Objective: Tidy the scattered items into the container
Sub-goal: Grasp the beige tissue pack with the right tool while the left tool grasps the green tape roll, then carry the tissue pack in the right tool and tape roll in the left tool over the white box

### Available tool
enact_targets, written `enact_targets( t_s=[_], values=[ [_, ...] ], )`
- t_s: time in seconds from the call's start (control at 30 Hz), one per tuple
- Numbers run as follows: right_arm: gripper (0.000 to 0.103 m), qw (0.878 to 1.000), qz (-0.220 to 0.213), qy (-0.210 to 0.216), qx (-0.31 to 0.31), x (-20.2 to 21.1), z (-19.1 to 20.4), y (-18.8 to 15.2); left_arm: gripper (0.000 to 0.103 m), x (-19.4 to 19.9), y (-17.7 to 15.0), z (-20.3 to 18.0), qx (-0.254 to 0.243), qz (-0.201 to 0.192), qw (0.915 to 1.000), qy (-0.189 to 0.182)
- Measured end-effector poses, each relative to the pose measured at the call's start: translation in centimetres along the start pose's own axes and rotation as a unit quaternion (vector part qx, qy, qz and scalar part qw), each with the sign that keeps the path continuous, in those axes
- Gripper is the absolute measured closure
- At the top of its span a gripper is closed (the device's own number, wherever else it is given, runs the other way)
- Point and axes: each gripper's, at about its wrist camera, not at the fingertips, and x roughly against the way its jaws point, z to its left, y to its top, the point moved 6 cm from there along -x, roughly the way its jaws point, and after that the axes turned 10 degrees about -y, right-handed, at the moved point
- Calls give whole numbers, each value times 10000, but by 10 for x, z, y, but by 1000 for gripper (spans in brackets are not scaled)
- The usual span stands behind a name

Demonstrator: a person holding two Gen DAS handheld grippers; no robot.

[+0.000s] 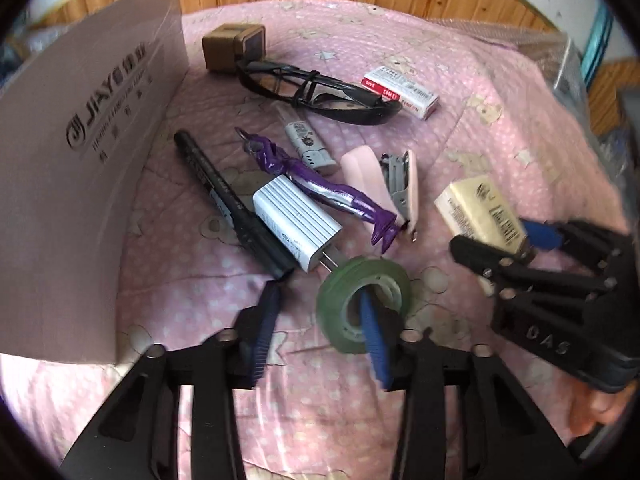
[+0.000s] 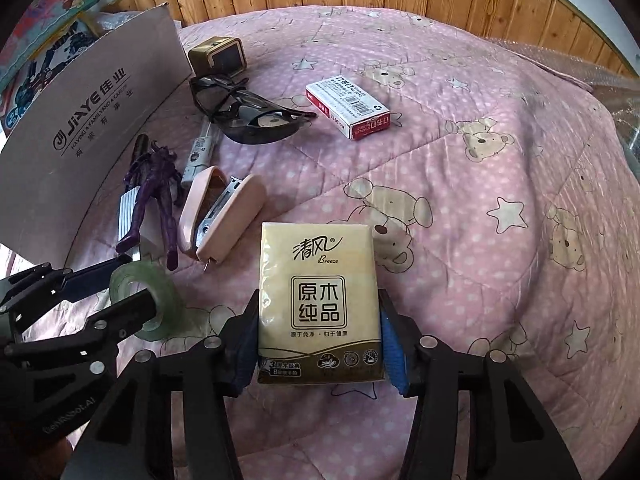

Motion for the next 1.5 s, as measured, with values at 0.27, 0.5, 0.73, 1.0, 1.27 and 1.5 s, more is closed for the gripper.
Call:
enact_targets(
  t_s=[0.27,0.5,0.73,1.0,1.27,1.5],
  values=[
    [50,9975,40,469,-526,6,-8,3,89,12,1,8,432,-160,9979,-465],
    [50,9938,-23,931,-607,24,6,3,89,41,-1,1,400,-378,9971,-531],
    [50,9930,-81,1097,-438,34,21,-1,89,74,-5,12,467,-650,9954,-522],
    [50,9947,-208,1009,-62,60,44,-6,89,118,-10,31,568,-1041,9907,-668],
    [50,9936,-344,1030,321,97,74,-15,89,159,-2,53,731,-1412,9843,-768],
    [50,9915,-635,976,584,133,88,-4,89,188,11,78,932,-1735,9774,-771]
  ],
)
